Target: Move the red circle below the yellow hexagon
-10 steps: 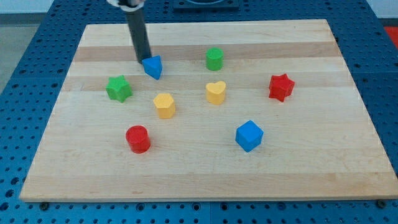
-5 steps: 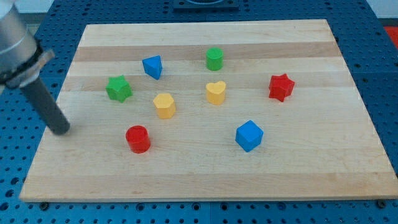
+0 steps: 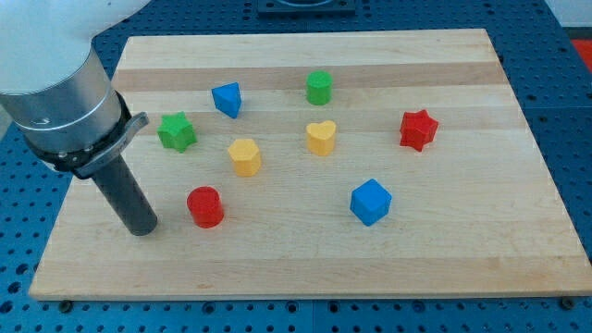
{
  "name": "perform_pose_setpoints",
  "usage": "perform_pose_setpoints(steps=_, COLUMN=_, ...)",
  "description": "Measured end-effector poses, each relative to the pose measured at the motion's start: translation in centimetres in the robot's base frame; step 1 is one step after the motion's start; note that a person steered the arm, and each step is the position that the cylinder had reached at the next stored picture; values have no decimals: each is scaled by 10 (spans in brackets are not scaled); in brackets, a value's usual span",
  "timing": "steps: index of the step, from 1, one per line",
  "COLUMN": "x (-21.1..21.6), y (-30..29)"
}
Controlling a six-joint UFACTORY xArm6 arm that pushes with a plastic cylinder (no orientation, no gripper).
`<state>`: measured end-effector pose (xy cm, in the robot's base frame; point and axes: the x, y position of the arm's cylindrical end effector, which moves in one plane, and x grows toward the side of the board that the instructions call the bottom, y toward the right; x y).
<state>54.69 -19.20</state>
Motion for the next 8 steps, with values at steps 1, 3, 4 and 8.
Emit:
perform_pose_setpoints(steps=1, x=-4, y=10)
perform_pose_setpoints(steps=3, x=-7, y=74)
perform_pose_setpoints(steps=4, x=-9, y=104)
perform_pose_setpoints(steps=8, x=34, y=231)
